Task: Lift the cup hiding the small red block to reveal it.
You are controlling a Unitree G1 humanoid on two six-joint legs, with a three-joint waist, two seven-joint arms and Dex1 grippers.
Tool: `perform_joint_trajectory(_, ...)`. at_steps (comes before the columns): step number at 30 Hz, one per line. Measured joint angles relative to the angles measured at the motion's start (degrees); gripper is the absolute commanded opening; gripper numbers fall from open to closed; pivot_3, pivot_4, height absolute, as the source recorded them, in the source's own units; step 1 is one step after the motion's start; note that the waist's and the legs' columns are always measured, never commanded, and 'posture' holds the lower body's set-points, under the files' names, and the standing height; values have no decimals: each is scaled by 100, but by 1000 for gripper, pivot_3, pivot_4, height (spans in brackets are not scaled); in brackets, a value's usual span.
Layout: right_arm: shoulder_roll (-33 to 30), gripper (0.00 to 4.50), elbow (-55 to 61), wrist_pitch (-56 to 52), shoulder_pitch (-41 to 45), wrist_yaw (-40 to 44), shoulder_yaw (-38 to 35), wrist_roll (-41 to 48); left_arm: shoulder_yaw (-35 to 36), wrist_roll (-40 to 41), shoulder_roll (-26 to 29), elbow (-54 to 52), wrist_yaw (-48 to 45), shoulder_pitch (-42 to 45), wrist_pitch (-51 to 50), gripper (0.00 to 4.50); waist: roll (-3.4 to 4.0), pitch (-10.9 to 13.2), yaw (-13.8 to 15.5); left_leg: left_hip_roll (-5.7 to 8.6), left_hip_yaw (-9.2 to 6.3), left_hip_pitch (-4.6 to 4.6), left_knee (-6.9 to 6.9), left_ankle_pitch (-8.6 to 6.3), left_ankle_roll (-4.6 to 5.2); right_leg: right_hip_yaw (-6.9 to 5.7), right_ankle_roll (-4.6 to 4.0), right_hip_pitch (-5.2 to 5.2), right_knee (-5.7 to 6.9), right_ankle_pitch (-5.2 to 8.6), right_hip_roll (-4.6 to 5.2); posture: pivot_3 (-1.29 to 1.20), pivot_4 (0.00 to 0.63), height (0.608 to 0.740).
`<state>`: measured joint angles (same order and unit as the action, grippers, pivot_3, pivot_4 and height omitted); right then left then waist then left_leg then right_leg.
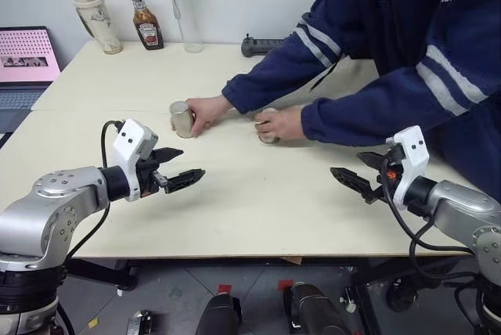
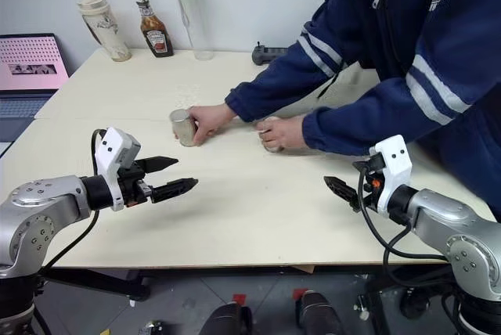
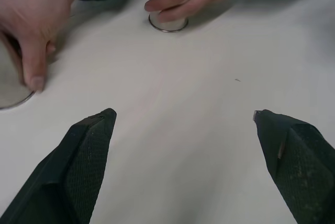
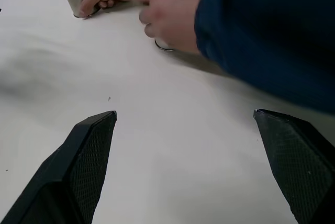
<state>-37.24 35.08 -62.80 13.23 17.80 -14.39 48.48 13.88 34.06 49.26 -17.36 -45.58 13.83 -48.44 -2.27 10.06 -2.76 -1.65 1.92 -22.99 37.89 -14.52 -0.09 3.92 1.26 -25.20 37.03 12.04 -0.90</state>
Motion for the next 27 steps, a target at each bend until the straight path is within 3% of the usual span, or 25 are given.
perform_joint_trajectory(6,-83,4447,-46,117,2,264,57,-19,92,-208,29,227,130,-55,207,4500,0,0,-5,-2,0,1,0,0,0,0,0,0,1,0,0,0,150,740)
perform_joint_trajectory(10,-4,4447,-51,299,304,538,493,-9,330,-379,-181,319,503,-157,416,4500,0,0,-17,-3,1,3,0,0,0,1,0,0,3,0,0,0,150,740)
perform_joint_trajectory(16,-41,4447,-153,851,1214,1430,1505,-289,426,-1023,-1298,648,1667,-430,1210,4500,-2,-1,21,-1,-4,2,5,0,0,-6,10,4,3,-7,1,0,150,740)
perform_joint_trajectory(19,-41,4447,-223,907,1569,1709,1720,-325,243,-1478,-1888,1161,2309,46,1750,4500,-12,-7,142,1,-7,-1,12,1,0,-17,19,12,3,-14,2,0,150,740)
perform_joint_trajectory(27,132,4447,-369,958,1711,1785,1839,-453,-215,-2174,-2627,2700,2961,1086,2899,4500,-21,-13,128,7,1,-3,11,0,0,-7,43,13,-3,-29,10,0,150,740)
